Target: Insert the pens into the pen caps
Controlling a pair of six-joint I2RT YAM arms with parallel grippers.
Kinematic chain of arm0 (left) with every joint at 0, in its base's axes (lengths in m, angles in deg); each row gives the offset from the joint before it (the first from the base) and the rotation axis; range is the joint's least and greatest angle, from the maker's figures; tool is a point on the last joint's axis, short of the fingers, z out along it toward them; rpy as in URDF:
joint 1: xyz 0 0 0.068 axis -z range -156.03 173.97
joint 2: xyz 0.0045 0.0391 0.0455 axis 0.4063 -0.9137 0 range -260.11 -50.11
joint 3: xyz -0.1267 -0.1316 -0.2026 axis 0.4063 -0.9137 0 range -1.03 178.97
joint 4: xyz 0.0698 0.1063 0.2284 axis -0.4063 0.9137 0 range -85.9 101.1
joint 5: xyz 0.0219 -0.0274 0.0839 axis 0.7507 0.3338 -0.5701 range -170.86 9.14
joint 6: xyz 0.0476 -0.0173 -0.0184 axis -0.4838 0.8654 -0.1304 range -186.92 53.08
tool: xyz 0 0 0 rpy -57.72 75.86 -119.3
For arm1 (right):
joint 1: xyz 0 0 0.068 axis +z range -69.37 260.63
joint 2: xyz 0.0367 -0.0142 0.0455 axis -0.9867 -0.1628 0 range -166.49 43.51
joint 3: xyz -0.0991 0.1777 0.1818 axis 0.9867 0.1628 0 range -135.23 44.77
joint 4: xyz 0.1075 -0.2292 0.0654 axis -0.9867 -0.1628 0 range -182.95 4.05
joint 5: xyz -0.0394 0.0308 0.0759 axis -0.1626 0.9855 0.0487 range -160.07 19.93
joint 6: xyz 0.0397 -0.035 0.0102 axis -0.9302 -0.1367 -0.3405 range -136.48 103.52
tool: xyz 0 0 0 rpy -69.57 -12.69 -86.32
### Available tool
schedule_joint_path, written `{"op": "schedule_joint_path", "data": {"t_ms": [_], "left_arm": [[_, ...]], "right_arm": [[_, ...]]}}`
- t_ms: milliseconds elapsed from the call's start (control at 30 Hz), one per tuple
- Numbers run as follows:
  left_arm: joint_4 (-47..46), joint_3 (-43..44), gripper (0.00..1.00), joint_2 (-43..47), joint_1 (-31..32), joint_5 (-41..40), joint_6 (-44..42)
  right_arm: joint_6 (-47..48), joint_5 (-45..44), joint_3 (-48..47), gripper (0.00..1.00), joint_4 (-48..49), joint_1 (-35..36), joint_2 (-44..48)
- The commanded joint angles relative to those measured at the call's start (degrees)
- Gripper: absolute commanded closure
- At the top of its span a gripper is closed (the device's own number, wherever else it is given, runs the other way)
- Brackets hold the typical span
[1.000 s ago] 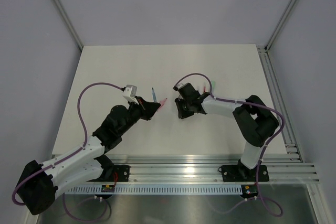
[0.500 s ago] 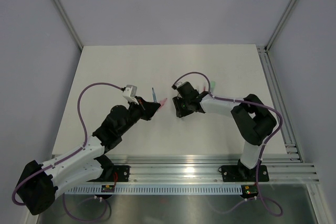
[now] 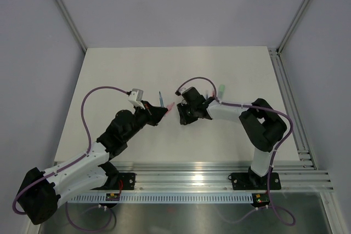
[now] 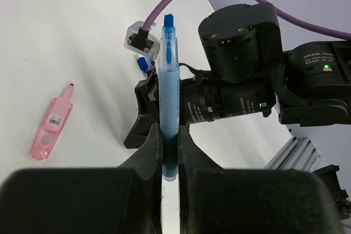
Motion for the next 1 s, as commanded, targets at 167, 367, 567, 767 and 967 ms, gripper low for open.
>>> {"op": "schedule_joint_path", "data": {"t_ms": [167, 367, 567, 767, 967], "left_arm": [[-3.7, 0.7, 1.00, 0.1, -0.2, 0.7, -0.6], [-3.7, 0.7, 1.00, 0.2, -0.2, 0.7, -0.5], [-3.8, 0.7, 1.00, 0.2, -0.2, 0.7, -0.4], [-4.1, 0.7, 1.00, -0.3, -0.2, 0.7, -0.2], [-4.1, 0.7, 1.00, -0.5, -0.2, 0.7, -0.2]], "right_arm": [[-0.3, 0.2, 1.1, 0.66, -2.4, 3.8, 1.5], [-2.5, -1.6, 3.8, 0.66, -2.6, 5.2, 4.5], [-5.5, -3.0, 8.1, 0.66, -0.6, 7.2, 7.7], [-8.2, -4.3, 10.3, 0.63, 0.9, 7.4, 10.2], [-14.3, -8.1, 10.0, 0.57, -1.1, 7.8, 15.5]]}}
